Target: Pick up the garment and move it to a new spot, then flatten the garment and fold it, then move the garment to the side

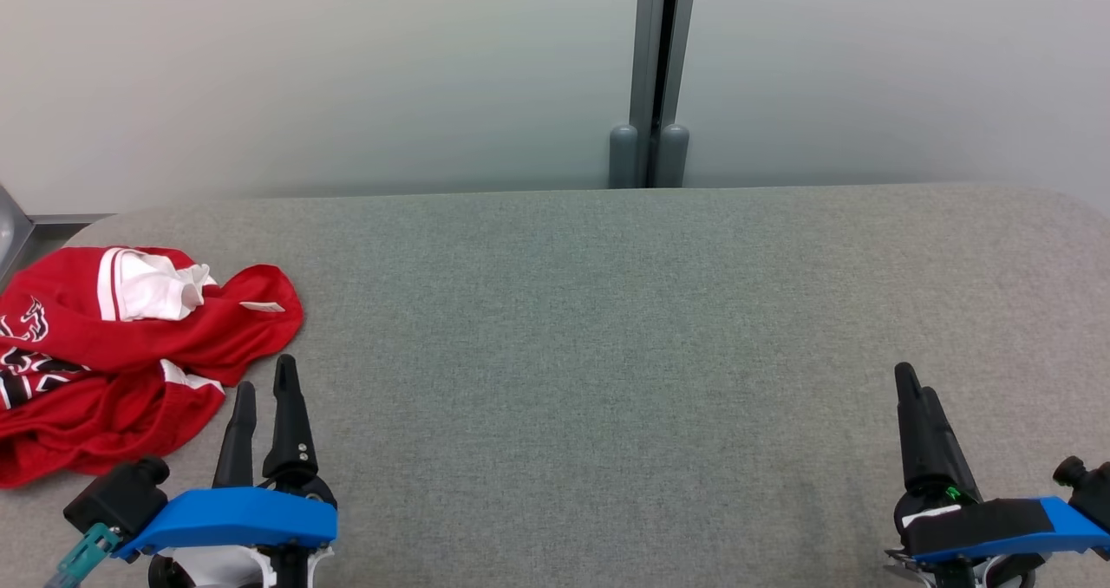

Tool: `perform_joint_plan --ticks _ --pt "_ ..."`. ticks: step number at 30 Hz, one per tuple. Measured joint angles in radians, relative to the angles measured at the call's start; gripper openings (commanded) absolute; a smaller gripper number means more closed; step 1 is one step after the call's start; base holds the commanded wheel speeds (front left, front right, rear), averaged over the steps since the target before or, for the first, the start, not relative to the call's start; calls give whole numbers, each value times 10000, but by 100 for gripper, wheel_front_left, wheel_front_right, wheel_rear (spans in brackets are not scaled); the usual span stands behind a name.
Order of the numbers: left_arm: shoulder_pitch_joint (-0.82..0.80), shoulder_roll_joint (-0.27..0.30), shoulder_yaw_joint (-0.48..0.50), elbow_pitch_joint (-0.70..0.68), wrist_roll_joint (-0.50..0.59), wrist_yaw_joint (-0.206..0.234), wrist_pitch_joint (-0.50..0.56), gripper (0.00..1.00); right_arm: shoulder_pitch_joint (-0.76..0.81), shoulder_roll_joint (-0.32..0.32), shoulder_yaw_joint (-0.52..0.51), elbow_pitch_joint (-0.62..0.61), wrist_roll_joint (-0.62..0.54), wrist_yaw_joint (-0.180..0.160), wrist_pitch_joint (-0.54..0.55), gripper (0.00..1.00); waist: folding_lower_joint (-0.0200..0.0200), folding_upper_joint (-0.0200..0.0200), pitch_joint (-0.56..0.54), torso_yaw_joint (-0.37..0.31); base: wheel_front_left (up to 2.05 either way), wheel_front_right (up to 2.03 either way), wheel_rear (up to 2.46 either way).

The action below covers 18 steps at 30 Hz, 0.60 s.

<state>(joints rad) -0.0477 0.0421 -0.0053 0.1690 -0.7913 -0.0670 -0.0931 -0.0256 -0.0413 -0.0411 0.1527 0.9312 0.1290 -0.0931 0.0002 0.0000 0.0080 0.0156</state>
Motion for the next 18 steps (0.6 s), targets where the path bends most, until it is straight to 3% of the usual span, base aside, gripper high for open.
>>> perform_joint_plan --ticks 18 --pt "-3 130 -393 213 2527 238 -510 100 141 -10 50 -109 -2213 0 -508 100 -2 0 -9 52 0 0 0"
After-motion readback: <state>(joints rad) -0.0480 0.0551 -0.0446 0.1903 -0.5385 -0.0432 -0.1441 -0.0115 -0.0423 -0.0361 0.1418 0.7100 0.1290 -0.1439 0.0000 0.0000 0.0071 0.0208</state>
